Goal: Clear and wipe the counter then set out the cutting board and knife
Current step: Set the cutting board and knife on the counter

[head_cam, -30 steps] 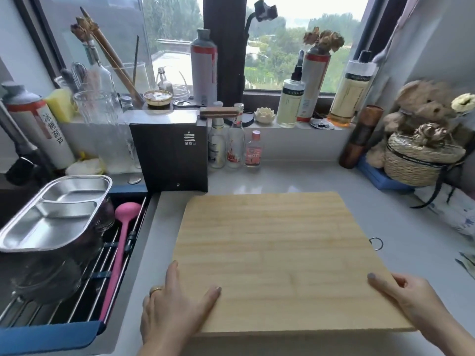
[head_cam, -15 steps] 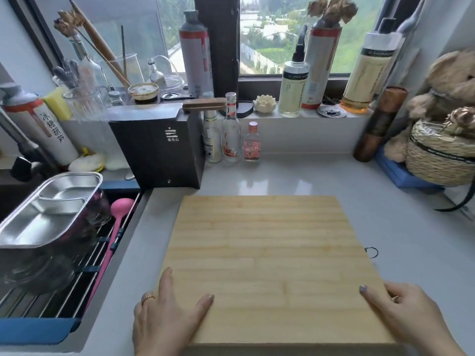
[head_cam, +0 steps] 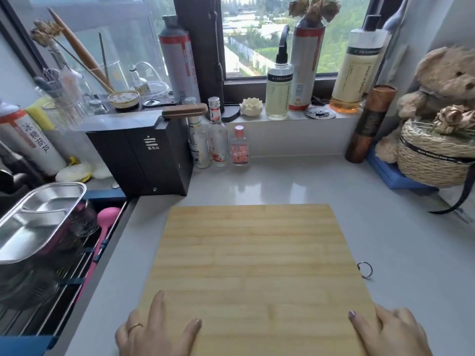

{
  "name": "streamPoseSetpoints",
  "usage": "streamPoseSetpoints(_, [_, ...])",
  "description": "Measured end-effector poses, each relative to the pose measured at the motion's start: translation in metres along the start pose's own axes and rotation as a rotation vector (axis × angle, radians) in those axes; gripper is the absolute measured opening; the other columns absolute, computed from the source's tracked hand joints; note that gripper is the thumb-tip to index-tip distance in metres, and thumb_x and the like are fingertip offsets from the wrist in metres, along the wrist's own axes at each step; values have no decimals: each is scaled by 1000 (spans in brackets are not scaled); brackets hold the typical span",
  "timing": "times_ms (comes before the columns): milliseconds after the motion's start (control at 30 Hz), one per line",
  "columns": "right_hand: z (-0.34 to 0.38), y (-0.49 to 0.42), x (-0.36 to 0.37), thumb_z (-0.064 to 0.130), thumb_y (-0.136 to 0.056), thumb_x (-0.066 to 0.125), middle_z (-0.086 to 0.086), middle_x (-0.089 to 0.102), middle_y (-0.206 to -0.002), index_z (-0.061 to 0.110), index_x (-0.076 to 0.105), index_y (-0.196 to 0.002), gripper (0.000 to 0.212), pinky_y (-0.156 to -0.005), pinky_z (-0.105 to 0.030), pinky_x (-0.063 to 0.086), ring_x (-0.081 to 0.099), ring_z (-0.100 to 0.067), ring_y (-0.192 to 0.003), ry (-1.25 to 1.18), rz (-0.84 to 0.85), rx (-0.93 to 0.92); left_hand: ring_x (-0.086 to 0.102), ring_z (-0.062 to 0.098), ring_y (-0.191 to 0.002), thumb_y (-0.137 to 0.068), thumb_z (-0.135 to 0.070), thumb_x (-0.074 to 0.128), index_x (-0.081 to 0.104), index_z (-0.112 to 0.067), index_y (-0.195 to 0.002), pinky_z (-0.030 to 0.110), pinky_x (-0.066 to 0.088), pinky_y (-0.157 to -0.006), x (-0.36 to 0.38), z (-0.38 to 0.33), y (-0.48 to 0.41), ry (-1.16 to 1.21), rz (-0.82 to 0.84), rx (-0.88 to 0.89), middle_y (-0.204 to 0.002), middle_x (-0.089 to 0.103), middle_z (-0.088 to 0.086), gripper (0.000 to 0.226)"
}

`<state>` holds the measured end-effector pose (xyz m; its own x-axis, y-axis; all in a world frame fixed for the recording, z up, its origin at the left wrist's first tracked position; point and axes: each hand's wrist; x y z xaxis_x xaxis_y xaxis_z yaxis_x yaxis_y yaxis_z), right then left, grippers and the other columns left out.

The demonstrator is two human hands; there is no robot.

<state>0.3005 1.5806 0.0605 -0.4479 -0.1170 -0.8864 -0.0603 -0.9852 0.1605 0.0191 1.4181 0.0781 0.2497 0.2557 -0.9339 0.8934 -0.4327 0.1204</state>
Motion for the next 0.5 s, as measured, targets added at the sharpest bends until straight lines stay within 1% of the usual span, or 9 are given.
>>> streamPoseSetpoints(33, [1, 0, -3, 44, -69, 71, -2, 45, -73, 18, 68, -77, 27, -83, -34, 41, 51, -31, -92, 79, 7, -31, 31, 32, -125, -53, -69, 66, 27, -36, -136, 37, 18, -109, 1, -1, -1, -10, 6, 4, -137, 39, 17, 97])
streamPoseSetpoints(67, [3, -3, -6, 53, -68, 66, -1, 52, -81, 28, 67, -85, 30, -83, -32, 40, 52, -27, -93, 228, 6, -72, 28, 30, -128, -54, -71, 64, 24, -38, -137, 37, 18, -110, 0, -3, -3, -14, -1, 19, -141, 35, 15, 98])
streamPoseSetpoints(100, [9, -9, -11, 62, -65, 62, 0, 57, -93, 39, 63, -95, 38, -86, -31, 41, 52, -24, -96, 367, -10, -117, 25, 29, -131, -54, -71, 64, 23, -39, -137, 38, 17, -111, -1, -7, -6, -11, -21, 47, -144, 32, 13, 98])
streamPoseSetpoints(133, [20, -17, -17, 65, -61, 64, -2, 58, -103, 41, 58, -107, 51, -90, -34, 41, 50, -27, -101, 393, -54, -138, 21, 27, -133, -56, -69, 64, 23, -38, -137, 39, 17, -111, -1, -12, -11, 19, -55, 89, -145, 30, 11, 96])
streamPoseSetpoints(200, [60, -30, -29, 61, -62, 69, -11, 52, -119, 31, 48, -126, 74, -95, -43, 37, 41, -33, -111, 248, -103, -172, 19, 25, -132, -64, -59, 66, 27, -33, -137, 41, 22, -110, -3, -25, -25, 182, -106, 205, -143, 31, 10, 87])
streamPoseSetpoints(233, [89, -35, -33, 59, -66, 67, -11, 48, -124, 28, 42, -132, 76, -96, -43, 35, 37, -33, -116, 192, -73, -244, 20, 23, -131, -68, -54, 66, 28, -30, -137, 41, 26, -108, -4, -33, -34, 274, -116, 260, -141, 33, 10, 83])
streamPoseSetpoints(333, [175, -41, -26, 48, -78, 62, -8, 49, -128, 24, 42, -134, 64, -99, -36, 35, 41, -26, -121, 37, 93, -545, 25, 22, -131, -76, -49, 60, 28, -25, -138, 39, 29, -108, -5, -52, -61, 357, -124, 365, -140, 34, 7, 75])
streamPoseSetpoints(433, [243, -26, -9, 44, -82, 60, -4, 48, -131, 23, 40, -136, 61, -98, -31, 41, 50, -19, -118, -37, 244, -738, 23, 22, -134, -81, -49, 53, 23, -24, -139, 36, 25, -112, 7, -52, -84, 325, -33, 380, -144, 31, 5, 71])
streamPoseSetpoints(500, [279, -19, -1, 45, -83, 59, 0, 46, -131, 27, 36, -137, 62, -95, -30, 42, 51, -17, -115, -55, 267, -842, 30, 20, -129, -79, -50, 49, 31, -23, -137, 30, 30, -108, 18, -50, -93, 303, -114, 382, -140, 40, 6, 66])
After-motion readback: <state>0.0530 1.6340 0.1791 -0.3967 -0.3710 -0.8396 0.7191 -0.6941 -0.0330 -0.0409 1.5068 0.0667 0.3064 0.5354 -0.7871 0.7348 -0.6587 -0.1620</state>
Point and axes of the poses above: each hand's wrist, its own y-axis away from the middle knuckle, its own x-axis out of the palm, z = x × y
